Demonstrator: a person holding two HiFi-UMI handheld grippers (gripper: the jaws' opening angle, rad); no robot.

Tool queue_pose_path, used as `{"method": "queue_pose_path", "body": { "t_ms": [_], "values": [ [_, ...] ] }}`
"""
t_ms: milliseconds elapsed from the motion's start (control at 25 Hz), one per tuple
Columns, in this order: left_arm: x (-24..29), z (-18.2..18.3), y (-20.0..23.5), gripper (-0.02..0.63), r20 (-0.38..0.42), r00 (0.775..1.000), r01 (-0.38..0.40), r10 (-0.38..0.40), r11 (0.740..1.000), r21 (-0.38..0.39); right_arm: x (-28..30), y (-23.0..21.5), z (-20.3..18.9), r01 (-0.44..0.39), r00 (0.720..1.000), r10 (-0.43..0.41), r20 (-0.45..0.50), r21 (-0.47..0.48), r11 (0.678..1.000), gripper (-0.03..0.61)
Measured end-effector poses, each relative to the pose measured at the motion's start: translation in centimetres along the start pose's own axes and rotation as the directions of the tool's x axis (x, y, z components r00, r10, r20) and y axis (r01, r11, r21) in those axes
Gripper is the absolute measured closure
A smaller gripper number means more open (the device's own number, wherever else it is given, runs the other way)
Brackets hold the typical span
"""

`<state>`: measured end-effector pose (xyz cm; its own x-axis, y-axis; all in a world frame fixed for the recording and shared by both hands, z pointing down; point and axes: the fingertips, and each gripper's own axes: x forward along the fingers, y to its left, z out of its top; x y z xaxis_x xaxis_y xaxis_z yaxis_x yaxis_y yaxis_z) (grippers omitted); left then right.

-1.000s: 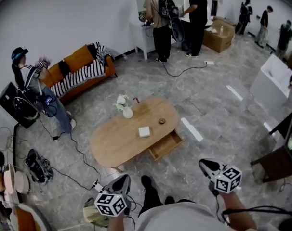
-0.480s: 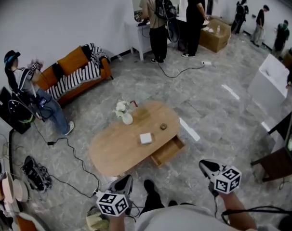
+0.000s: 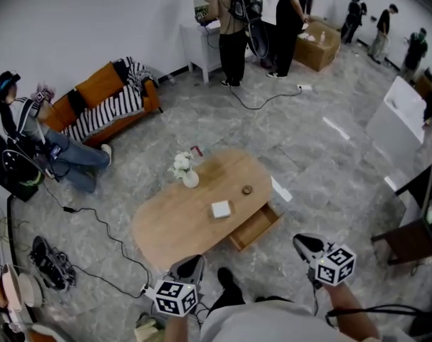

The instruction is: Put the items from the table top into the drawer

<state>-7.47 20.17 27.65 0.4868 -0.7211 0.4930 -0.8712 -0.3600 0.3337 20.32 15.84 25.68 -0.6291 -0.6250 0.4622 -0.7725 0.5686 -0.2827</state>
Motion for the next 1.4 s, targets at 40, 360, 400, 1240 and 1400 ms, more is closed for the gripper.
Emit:
{"method": "queue_pose_path", "body": {
  "t_ms": [40,360,400,1240,1400],
  "values": [
    [0.3,0.4,0.6,0.612,-0.004,1.0,0.005,-0.005,1.0,0.003,0.6,0.1,0.3,0.003,1.0,-0.003,-0.002,-0.001,1.0,0.534],
    [2.2,2.1,5.0,0.612,-0.032,0.999,0.039,-0.039,0.999,0.007,5.0,0.6,1.5,0.039,0.999,-0.039,-0.002,0.032,0.999,0.534],
    [2.5,2.1,5.3,0.612,-0.038,0.998,0.045,-0.045,0.999,0.009,5.5,0.7,1.5,0.046,0.999,-0.046,-0.003,0.035,0.998,0.534],
    [7.1,2.6,5.6,0.612,-0.065,0.995,0.072,-0.078,0.994,-0.08,8.9,-2.9,1.4,0.029,0.996,-0.024,-0.085,0.059,0.998,0.534],
    [8.9,2.1,5.2,0.612,-0.039,0.998,0.045,-0.051,0.991,-0.129,9.7,-4.6,0.7,-0.004,0.993,0.011,-0.114,0.064,0.998,0.534]
  ]
}}
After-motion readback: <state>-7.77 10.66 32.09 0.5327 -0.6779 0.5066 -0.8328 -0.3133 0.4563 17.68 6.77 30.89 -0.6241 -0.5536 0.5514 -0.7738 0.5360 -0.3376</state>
